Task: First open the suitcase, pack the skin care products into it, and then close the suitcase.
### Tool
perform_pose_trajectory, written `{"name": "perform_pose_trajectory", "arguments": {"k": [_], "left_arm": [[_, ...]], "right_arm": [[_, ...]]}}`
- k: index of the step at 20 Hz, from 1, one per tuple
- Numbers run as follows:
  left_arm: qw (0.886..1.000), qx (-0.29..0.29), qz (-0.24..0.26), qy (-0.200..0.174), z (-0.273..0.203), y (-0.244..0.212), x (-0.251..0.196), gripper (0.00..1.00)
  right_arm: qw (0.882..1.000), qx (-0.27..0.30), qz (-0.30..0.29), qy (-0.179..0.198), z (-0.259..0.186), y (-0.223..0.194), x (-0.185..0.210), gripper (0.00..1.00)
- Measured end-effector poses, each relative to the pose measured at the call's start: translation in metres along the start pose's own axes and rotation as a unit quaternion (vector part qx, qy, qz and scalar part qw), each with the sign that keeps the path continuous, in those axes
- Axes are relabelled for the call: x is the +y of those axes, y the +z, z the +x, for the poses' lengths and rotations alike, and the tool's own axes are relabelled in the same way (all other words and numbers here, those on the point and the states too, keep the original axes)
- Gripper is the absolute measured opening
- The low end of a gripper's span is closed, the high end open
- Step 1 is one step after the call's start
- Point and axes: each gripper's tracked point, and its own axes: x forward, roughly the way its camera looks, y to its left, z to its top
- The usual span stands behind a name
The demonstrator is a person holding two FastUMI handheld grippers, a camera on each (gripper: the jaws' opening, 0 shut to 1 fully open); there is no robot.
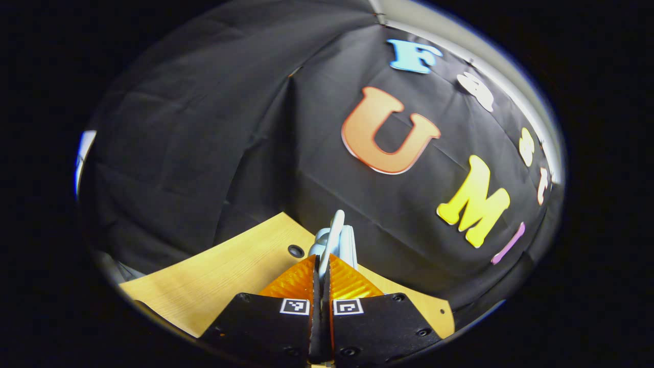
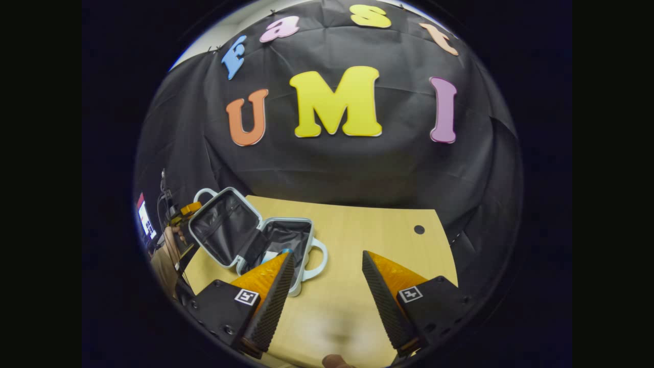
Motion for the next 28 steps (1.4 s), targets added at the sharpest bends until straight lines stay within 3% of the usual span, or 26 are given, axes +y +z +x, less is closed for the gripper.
{"name": "perform_pose_trajectory", "arguments": {"k": [4,8,12,13,18,23,28], "left_arm": [[0.994,-0.016,0.104,0.005,-0.016,-0.001,-0.059,0.03],[0.984,-0.030,0.176,0.004,-0.028,-0.014,-0.113,0.03],[0.962,-0.061,0.268,-0.002,-0.040,-0.043,-0.164,0.00],[0.957,-0.062,0.285,-0.010,-0.041,-0.051,-0.176,0.03],[0.938,-0.057,0.339,-0.037,-0.039,-0.088,-0.223,0.03],[0.910,-0.036,0.405,-0.080,-0.033,-0.149,-0.267,0.03],[0.869,0.008,0.480,-0.121,-0.027,-0.222,-0.295,0.03]], "right_arm": [[1.000,-0.005,0.010,-0.001,-0.006,0.003,-0.040,0.80],[1.000,-0.008,0.002,0.001,-0.006,0.006,-0.065,0.80],[1.000,-0.009,-0.005,0.005,-0.005,0.008,-0.079,0.80],[1.000,-0.009,-0.009,0.006,-0.005,0.007,-0.080,0.80],[1.000,-0.006,-0.019,0.005,-0.004,0.003,-0.089,0.80],[0.998,-0.047,-0.039,-0.035,-0.009,0.014,-0.103,0.81],[0.989,-0.115,-0.052,-0.076,-0.028,0.038,-0.113,0.80]]}}
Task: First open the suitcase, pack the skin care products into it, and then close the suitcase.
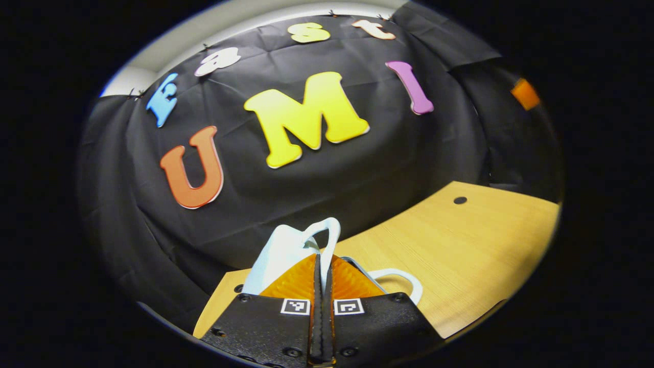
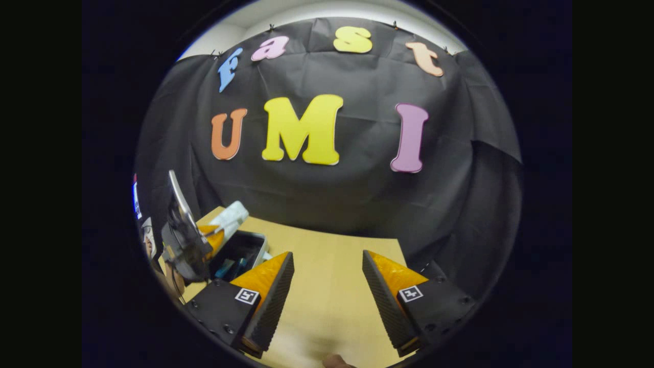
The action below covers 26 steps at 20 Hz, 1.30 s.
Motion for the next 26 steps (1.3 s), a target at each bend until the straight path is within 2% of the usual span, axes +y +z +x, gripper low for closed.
{"name": "perform_pose_trajectory", "arguments": {"k": [4,7,10,17,19,20,21,23,24,25,26], "left_arm": [[0.993,0.032,0.088,-0.068,0.016,-0.035,-0.052,0.03],[0.987,0.051,0.120,-0.089,0.029,-0.050,-0.059,0.03],[0.982,0.068,0.146,-0.094,0.046,-0.056,-0.063,0.04],[0.981,0.075,0.155,-0.088,0.054,-0.059,-0.075,0.06],[0.982,0.073,0.140,-0.103,0.053,-0.059,-0.080,0.09],[0.983,0.073,0.124,-0.118,0.054,-0.061,-0.087,0.14],[0.984,0.069,0.120,-0.111,0.052,-0.057,-0.086,0.36],[0.987,0.060,0.108,-0.103,0.047,-0.044,-0.078,0.67],[0.989,0.048,0.098,-0.100,0.044,-0.033,-0.075,0.77],[0.991,0.035,0.082,-0.099,0.036,-0.018,-0.072,0.92],[0.993,0.022,0.067,-0.096,0.028,-0.003,-0.066,0.98]], "right_arm": [[1.000,-0.007,-0.003,-0.017,-0.007,-0.005,-0.004,0.80],[0.999,-0.002,0.002,-0.033,-0.011,-0.011,-0.011,0.80],[0.999,0.007,0.007,-0.046,-0.013,-0.019,-0.016,0.82],[0.998,0.018,0.014,-0.057,-0.015,-0.028,-0.019,0.80],[0.998,0.015,0.015,-0.061,-0.018,-0.027,-0.020,0.80],[0.998,0.014,0.018,-0.062,-0.019,-0.024,-0.020,0.80],[0.998,0.011,0.018,-0.067,-0.020,-0.023,-0.022,0.80],[0.997,0.000,0.022,-0.074,-0.024,-0.015,-0.023,0.80],[0.997,-0.004,0.021,-0.078,-0.026,-0.011,-0.025,0.78],[0.996,-0.009,0.020,-0.081,-0.028,-0.008,-0.026,0.80],[0.996,-0.014,0.017,-0.086,-0.030,-0.004,-0.027,0.80]]}}
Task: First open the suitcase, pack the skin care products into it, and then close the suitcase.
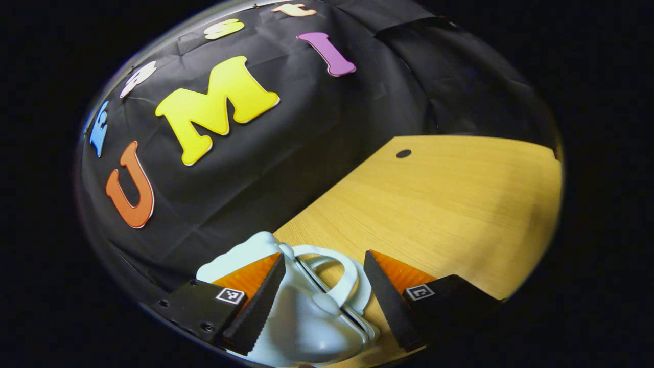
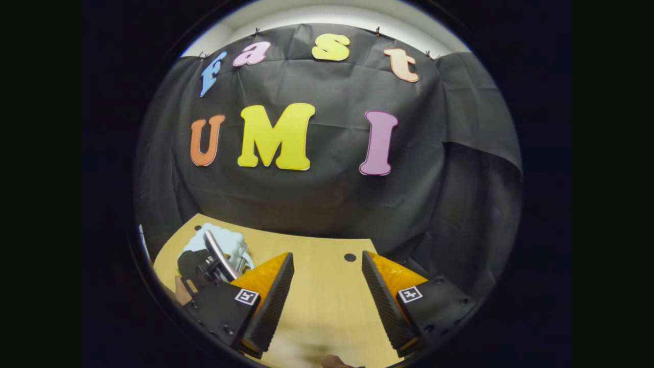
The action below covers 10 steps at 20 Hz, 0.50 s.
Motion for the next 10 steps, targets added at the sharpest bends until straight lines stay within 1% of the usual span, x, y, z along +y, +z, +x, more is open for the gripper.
{"name": "perform_pose_trajectory", "arguments": {"k": [2,4,5,6,7,9,10], "left_arm": [[0.999,-0.028,-0.035,0.016,-0.029,0.031,0.019,0.98],[0.995,-0.055,-0.082,0.022,-0.062,0.062,0.036,0.99],[0.992,-0.066,-0.101,0.031,-0.080,0.077,0.048,0.98],[0.989,-0.074,-0.118,0.046,-0.097,0.089,0.065,0.98],[0.985,-0.081,-0.142,0.064,-0.113,0.098,0.081,0.98],[0.975,-0.088,-0.185,0.082,-0.141,0.106,0.104,0.98],[0.971,-0.090,-0.198,0.094,-0.152,0.108,0.116,0.98]], "right_arm": [[1.000,-0.011,0.000,-0.006,-0.004,0.007,-0.001,0.80],[1.000,-0.022,0.005,-0.010,-0.009,0.015,0.002,0.80],[1.000,-0.026,0.008,-0.010,-0.012,0.018,0.005,0.80],[0.999,-0.031,0.015,-0.007,-0.015,0.022,0.011,0.78],[0.999,-0.034,0.020,-0.004,-0.017,0.026,0.019,0.80],[0.999,-0.035,0.024,-0.003,-0.019,0.026,0.034,0.80],[0.999,-0.035,0.024,0.002,-0.021,0.028,0.046,0.80]]}}
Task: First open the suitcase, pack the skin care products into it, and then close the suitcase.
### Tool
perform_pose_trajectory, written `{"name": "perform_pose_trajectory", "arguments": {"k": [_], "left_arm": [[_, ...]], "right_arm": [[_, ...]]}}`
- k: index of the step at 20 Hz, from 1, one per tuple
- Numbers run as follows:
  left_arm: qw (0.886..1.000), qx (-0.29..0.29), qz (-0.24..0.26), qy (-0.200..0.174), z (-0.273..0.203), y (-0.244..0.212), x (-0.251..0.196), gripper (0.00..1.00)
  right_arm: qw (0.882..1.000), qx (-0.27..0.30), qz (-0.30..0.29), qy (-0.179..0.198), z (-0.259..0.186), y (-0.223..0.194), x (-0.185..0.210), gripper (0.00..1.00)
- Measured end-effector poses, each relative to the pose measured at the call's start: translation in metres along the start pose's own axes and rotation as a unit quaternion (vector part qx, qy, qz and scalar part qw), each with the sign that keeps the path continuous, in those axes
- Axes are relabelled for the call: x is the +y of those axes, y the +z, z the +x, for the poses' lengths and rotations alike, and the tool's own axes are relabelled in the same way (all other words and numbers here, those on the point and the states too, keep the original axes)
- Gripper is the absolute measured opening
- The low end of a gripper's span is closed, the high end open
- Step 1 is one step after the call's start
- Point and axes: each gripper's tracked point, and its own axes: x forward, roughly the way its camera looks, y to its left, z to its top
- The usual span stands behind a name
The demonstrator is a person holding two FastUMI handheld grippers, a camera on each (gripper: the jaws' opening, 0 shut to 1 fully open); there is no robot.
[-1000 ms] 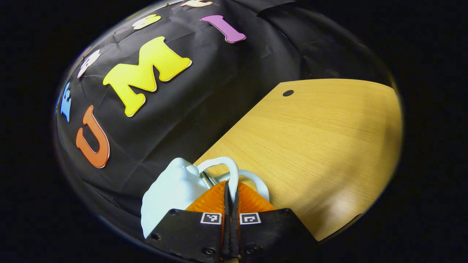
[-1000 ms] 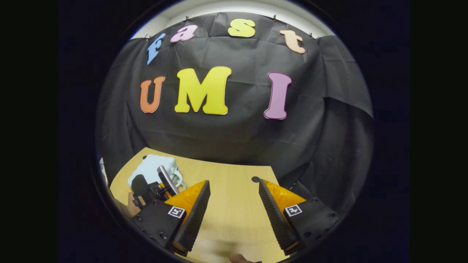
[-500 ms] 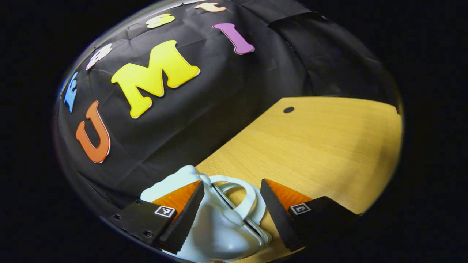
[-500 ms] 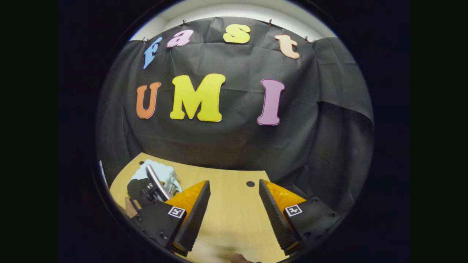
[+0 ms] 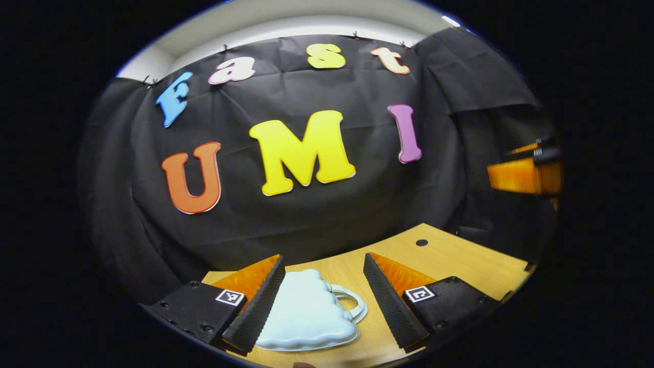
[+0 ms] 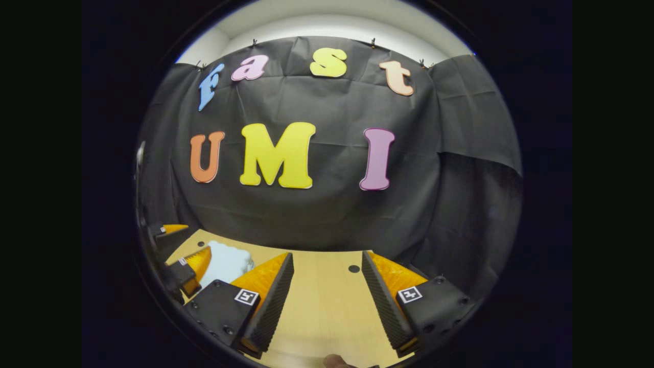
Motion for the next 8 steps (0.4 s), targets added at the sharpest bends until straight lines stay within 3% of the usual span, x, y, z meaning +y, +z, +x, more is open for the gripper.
{"name": "perform_pose_trajectory", "arguments": {"k": [4,8], "left_arm": [[0.998,-0.020,-0.023,0.052,-0.018,0.028,0.047,0.99],[0.996,-0.036,-0.054,0.067,-0.023,0.038,0.070,0.98]], "right_arm": [[1.000,-0.012,-0.008,0.022,0.002,0.013,0.045,0.80],[0.999,-0.016,-0.009,0.033,0.005,0.017,0.070,0.80]]}}
